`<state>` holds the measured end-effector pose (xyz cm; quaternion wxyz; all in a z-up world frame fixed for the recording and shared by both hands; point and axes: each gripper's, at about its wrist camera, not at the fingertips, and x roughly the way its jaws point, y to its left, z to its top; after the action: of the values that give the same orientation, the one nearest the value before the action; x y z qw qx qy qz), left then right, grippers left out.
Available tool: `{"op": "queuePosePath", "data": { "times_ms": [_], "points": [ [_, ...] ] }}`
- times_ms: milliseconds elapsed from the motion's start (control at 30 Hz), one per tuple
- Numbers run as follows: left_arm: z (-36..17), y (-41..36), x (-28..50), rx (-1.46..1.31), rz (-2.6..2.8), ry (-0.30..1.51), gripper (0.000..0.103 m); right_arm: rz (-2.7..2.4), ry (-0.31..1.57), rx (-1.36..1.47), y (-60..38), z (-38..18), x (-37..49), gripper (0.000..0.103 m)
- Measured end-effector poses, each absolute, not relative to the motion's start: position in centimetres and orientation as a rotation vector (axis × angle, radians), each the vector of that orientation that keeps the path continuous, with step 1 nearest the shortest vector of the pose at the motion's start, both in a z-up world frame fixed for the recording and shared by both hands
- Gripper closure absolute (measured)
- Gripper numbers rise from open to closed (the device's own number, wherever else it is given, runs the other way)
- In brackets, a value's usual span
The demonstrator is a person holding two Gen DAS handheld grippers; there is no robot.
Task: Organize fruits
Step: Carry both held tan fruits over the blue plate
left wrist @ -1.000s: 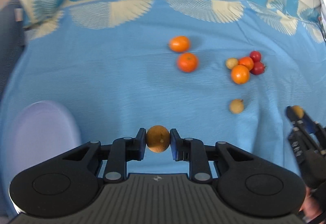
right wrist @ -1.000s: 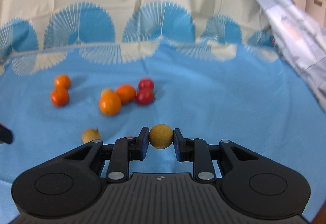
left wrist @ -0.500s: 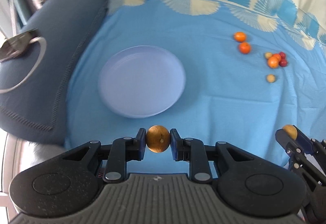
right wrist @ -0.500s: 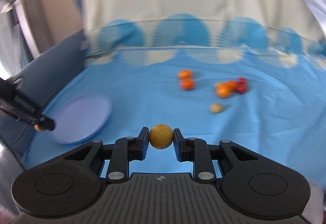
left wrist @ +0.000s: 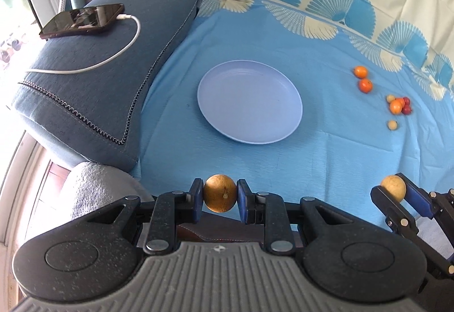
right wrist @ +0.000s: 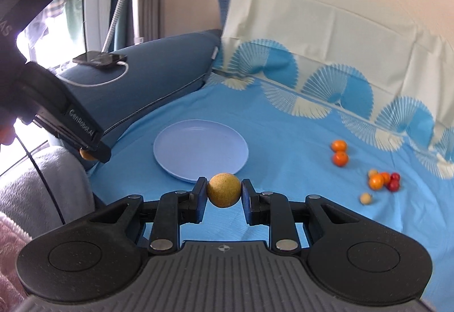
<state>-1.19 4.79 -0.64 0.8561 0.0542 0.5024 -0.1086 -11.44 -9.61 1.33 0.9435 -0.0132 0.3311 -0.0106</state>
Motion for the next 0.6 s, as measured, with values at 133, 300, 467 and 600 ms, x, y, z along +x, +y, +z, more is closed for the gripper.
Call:
{"op": "queuePosePath", "data": {
  "times_ms": [133, 300, 467, 600],
  "points": [
    [-0.8, 5.2, -0.1, 0.09, -0.228, 1.059, 0.076, -0.029, 0.681, -0.054, -9.2, 1.4, -10.7, 0.076],
    [-1.4, 5.0, 2.6, 0.054, -0.223, 1.068, 0.076, -0.029, 0.712, -0.026, -9.7, 0.8, -8.0, 0.076],
    [-2.4, 4.0, 6.0, 0.031, -0.221, 1.069, 0.076, -0.024, 0.761, 0.025, -10.1, -1.0, -4.2, 0.076],
    [-3.7, 2.5, 9.4, 0.022, -0.227, 1.082, 0.076, -0.019, 0.794, 0.041, -10.2, -2.8, -0.9, 0.076]
  ]
}}
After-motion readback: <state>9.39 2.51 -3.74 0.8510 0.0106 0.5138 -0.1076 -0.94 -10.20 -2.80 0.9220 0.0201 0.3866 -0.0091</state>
